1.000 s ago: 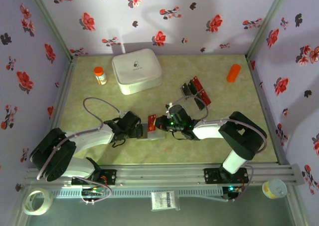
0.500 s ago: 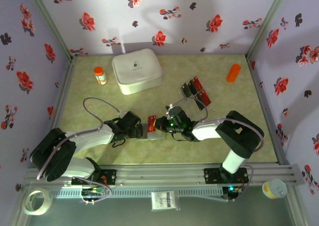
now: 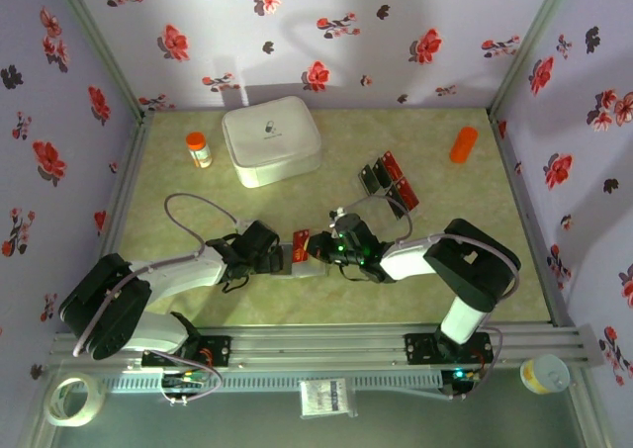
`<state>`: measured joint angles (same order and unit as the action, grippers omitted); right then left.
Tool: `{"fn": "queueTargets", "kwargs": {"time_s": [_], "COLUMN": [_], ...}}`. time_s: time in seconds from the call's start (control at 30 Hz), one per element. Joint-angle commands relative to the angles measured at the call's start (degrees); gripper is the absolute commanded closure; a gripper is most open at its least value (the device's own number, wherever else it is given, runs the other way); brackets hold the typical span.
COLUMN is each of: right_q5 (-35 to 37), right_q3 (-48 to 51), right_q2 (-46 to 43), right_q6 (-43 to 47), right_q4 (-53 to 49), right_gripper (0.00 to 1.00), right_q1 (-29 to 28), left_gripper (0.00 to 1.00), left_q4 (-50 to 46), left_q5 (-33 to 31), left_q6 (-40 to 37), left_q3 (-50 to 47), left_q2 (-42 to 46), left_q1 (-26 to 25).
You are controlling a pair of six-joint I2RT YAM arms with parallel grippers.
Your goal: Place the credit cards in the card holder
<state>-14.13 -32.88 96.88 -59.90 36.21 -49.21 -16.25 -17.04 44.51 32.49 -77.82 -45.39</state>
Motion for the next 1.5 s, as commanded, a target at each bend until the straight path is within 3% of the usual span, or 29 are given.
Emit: {"fn": "queueTargets", "kwargs": {"time_s": [0.0,1.47], "right_q5": [0.78,1.93], "right_q3": [1.11,3.58], "right_q2": [1.05,-0.65], "right_q6": [-1.43,-5.67], "right_q4": [1.6,6.31], "right_gripper": [1.0,1.0], "right_q1": [-1.23,-1.99], "left_gripper": [0.0,0.0], "left_q4": [-1.84,-3.19], "left_q5": [-1.46,-1.4], "left_q6": [0.2,-0.11], "left_q3": [-1.52,-0.7], "left_q2": [-0.43,1.92], "left_q1": [-0.24,-0.23]}}
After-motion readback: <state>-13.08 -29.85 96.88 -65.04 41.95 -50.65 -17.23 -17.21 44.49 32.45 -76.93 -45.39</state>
